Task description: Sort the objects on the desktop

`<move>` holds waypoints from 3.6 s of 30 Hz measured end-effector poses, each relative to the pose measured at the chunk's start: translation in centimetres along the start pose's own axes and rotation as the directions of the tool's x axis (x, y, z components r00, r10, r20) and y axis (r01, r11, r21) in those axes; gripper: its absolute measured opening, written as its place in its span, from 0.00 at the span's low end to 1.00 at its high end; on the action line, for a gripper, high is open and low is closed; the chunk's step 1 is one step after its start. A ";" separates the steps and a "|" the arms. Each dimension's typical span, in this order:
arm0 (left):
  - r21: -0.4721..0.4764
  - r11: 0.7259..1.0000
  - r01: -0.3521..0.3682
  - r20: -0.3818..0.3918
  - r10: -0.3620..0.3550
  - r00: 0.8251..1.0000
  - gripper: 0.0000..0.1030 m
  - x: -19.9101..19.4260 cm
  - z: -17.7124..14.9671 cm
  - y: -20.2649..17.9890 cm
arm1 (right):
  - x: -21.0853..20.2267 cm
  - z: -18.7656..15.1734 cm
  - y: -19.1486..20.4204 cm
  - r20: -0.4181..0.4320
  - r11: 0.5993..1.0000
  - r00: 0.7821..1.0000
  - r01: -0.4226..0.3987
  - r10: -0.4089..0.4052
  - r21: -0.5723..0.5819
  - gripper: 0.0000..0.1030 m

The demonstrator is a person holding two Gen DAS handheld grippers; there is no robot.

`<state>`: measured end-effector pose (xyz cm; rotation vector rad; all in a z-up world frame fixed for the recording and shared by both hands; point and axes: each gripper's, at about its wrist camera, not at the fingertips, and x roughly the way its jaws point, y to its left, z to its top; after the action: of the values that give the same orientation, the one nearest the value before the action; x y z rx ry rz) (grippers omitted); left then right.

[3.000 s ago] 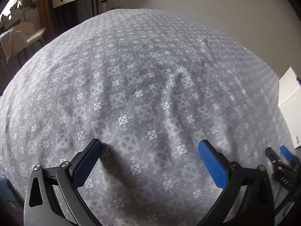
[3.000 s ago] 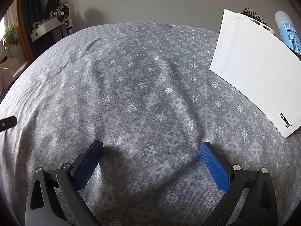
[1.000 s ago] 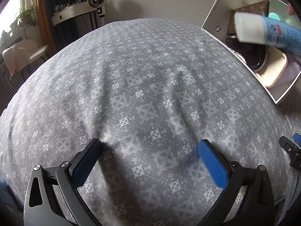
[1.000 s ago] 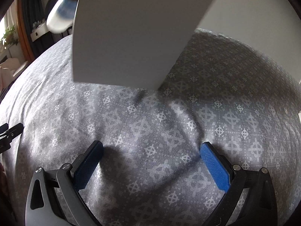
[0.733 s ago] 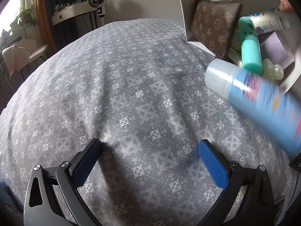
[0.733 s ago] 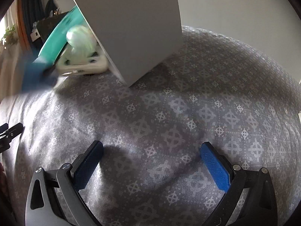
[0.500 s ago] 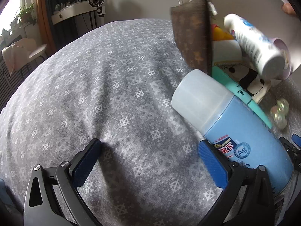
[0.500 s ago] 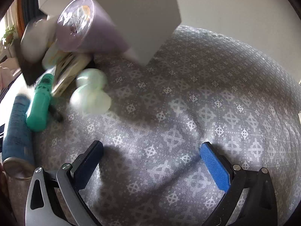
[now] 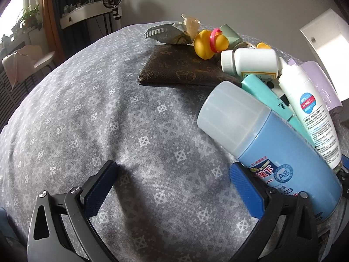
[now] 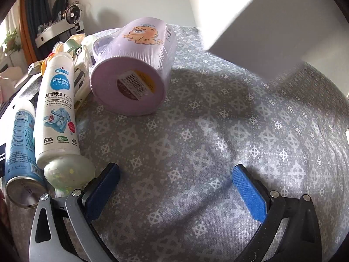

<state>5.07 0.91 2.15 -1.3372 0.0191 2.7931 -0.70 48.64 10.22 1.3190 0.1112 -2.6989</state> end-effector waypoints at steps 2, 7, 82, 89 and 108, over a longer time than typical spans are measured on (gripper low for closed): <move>0.000 1.000 0.000 0.000 0.000 1.000 1.00 0.0 0.0 0.1 | 0.0 0.0 0.0 0.000 1.000 1.000 -0.001 0.001 0.000 1.00; 0.000 1.000 -0.001 -0.001 0.001 1.000 1.00 0.0 0.0 0.2 | 0.0 0.0 -0.1 -0.001 1.000 1.000 -0.002 0.002 0.000 1.00; 0.011 1.000 -0.015 -0.007 0.015 1.000 1.00 -0.1 -0.1 0.0 | -7.2 7.2 -0.5 0.137 0.967 0.957 -0.249 0.254 -0.051 1.00; 0.011 1.000 -0.015 -0.007 0.016 1.000 1.00 0.0 -0.1 -0.1 | 0.7 11.9 1.1 -0.040 0.964 0.963 -0.266 0.267 0.024 1.00; 0.010 1.000 -0.017 -0.008 0.017 1.000 1.00 0.2 0.0 0.0 | 3.6 12.2 1.8 -0.070 0.893 0.891 -0.444 0.448 0.074 0.82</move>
<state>4.96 0.95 2.03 -1.3524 0.0452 2.7976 -12.11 45.03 14.90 1.2854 -0.2350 -2.2716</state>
